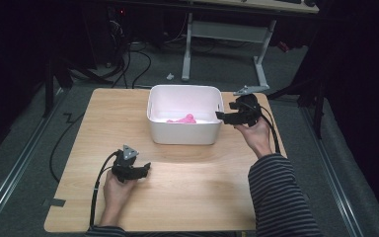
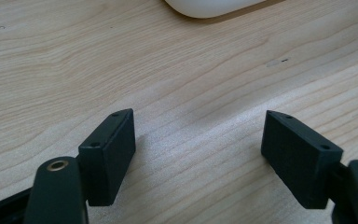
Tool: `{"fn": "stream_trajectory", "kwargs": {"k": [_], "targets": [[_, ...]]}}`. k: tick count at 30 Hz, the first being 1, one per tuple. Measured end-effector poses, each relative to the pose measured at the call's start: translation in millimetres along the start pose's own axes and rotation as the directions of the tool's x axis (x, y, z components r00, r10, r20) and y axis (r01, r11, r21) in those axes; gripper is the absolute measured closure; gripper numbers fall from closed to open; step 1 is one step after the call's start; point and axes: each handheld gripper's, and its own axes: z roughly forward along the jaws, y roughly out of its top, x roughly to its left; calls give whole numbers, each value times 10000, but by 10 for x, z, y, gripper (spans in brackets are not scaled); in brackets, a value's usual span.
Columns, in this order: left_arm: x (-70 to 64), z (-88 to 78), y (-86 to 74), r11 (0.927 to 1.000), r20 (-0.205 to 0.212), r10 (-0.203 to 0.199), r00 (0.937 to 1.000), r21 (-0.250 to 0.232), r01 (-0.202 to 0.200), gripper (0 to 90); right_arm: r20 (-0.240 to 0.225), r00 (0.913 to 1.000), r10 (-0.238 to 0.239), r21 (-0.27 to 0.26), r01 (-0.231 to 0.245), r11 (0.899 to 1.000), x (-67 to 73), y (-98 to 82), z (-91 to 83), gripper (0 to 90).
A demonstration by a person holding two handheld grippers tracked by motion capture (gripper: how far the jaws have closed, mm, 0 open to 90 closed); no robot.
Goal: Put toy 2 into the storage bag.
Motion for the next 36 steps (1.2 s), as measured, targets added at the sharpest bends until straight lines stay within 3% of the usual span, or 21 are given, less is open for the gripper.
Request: {"fn": "stream_trajectory", "kwargs": {"k": [18,36], "targets": [[-1,-2,0,10000,9,10,10000,21,-10,264,367,9986,368,-1087,-326,9935,-12,-308,-451,335],[-2,-2,0,10000,14,16,10000,21,-16,262,617,9948,807,-1704,-692,9829,-10,-649,-840,347]]}}
